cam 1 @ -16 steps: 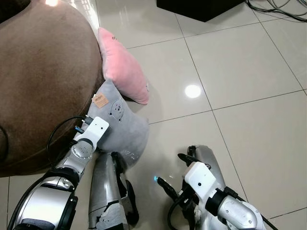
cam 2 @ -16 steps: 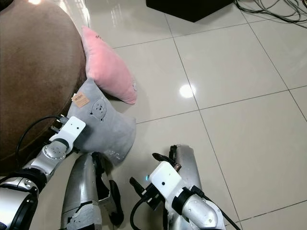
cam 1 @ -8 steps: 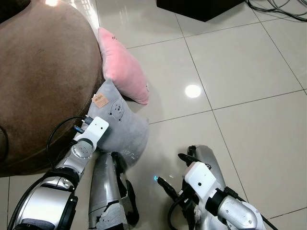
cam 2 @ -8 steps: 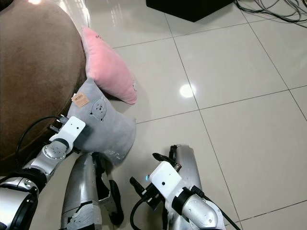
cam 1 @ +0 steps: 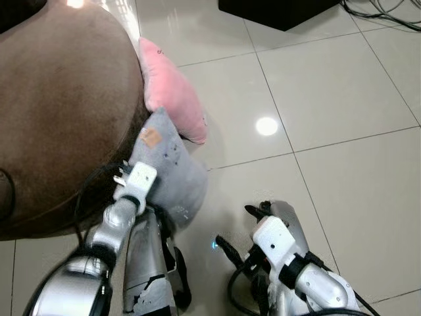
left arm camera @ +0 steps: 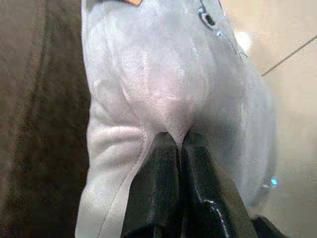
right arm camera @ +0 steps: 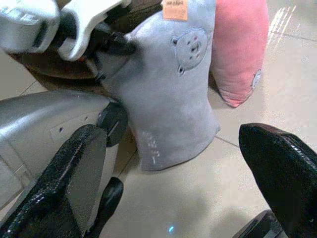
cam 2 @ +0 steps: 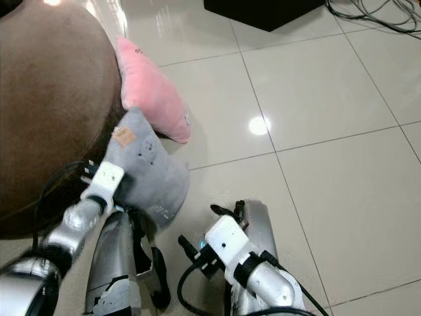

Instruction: Move the pillow to the sofa from floor

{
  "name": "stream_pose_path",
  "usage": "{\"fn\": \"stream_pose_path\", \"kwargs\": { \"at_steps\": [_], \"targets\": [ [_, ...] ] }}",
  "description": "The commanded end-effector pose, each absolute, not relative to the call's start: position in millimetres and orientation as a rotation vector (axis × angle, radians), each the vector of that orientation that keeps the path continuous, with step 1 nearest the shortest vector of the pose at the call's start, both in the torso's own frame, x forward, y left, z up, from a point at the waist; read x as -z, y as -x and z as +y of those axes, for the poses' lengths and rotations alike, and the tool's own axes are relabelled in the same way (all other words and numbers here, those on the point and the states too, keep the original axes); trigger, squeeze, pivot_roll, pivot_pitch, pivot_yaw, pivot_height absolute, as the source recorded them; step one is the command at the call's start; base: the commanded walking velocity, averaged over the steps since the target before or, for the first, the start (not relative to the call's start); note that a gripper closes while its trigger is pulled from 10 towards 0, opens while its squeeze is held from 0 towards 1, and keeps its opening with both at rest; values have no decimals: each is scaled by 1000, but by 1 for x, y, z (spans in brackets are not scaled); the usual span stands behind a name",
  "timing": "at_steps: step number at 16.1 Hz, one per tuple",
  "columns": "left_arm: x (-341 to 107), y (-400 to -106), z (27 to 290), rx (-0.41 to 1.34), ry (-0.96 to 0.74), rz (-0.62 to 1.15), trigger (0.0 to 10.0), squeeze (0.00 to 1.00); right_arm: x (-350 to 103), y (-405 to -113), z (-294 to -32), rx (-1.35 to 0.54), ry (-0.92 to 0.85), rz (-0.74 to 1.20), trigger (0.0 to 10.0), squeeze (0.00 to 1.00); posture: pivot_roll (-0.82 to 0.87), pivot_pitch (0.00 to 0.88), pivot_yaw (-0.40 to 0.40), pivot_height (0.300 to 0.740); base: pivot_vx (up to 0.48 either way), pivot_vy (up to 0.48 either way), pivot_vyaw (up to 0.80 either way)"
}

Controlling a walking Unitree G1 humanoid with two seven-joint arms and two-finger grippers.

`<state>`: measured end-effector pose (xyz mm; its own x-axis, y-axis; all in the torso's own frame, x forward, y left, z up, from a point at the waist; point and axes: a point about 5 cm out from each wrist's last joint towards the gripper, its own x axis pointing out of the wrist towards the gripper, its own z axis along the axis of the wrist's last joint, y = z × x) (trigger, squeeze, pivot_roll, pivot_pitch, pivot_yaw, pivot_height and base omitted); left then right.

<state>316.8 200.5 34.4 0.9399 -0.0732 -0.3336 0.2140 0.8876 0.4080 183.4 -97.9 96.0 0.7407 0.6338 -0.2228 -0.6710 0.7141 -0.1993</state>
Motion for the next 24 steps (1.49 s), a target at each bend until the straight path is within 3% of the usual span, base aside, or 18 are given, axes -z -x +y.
{"fn": "stream_pose_path", "kwargs": {
  "at_steps": [1,5,11,17,21,22,24],
  "targets": [
    [-25,-306,203,168,-446,336,0,0,-90,-182,-99,-720,261,165,10000,0,-107,273,68,535,0,0,0],
    [-45,-295,201,168,-405,125,0,0,-90,-194,-102,-672,261,130,10000,0,-95,234,64,535,0,0,0],
    [-116,-307,172,183,-275,-201,0,0,-99,-201,-107,-588,234,36,10000,0,-101,170,73,535,0,0,0],
    [-160,-311,163,140,-189,-321,0,0,-111,-214,-124,-443,216,-24,10000,0,-103,105,62,535,0,0,0],
    [-193,-326,163,45,-140,-348,0,0,-130,-228,-129,-308,176,-75,10000,0,-102,64,64,575,0,0,0],
    [-199,-328,160,39,-150,-341,10000,0,-135,-232,-127,-287,177,-91,10000,0,-103,54,64,585,0,0,0],
    [-201,-329,154,46,-92,-305,10000,0,-140,-240,-129,-236,208,-87,10000,0,-98,39,60,605,0,0,0]
  ]
}}
